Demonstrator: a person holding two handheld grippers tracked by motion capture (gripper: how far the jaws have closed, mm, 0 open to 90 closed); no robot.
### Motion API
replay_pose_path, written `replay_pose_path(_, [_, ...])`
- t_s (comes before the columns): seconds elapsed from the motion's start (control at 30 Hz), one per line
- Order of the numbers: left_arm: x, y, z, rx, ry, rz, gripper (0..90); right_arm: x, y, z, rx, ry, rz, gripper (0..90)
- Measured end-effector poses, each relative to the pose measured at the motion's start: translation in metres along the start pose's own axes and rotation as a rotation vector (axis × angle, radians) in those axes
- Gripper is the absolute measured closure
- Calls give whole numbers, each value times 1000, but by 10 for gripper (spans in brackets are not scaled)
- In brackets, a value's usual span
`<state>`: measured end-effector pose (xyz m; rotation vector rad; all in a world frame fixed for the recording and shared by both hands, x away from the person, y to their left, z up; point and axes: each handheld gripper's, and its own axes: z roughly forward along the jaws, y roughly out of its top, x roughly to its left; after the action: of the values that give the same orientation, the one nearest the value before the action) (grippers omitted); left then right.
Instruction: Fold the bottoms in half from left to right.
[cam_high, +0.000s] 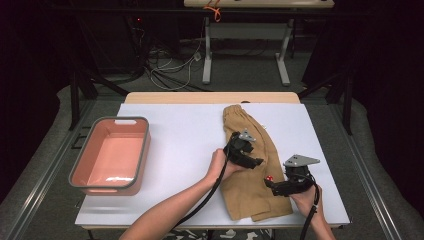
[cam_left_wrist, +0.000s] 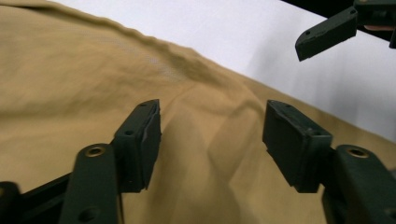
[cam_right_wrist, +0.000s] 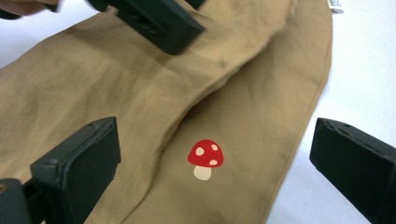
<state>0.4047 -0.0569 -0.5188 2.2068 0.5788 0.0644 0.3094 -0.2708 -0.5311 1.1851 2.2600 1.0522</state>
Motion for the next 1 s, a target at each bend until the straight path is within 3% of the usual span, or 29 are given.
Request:
replay_pose_path(0.1, [3, -10, -8, 10, 18, 1, 293, 1, 0, 2, 12, 12, 3, 23])
replay_pose_path(0.2, [7, -22, -19, -5, 20, -27, 252, 2, 0, 5, 25, 8, 11, 45])
replay_pose_path(0.3, [9, -35, -29, -19, 34, -37, 215, 1, 0, 7, 36, 0, 25, 111])
replay_pose_path(0.57, [17, -62, -51, -10, 80, -29, 153, 4, 1, 14, 43, -6, 43, 195])
replay_pose_path(0.73, [18, -79, -62, -6, 110, -39, 134, 6, 2, 17, 54, -15, 72, 330])
replay_pose_path(1.0, [27, -106, -87, 2, 162, -73, 118, 8, 1, 30, 101, 28, 134, 600])
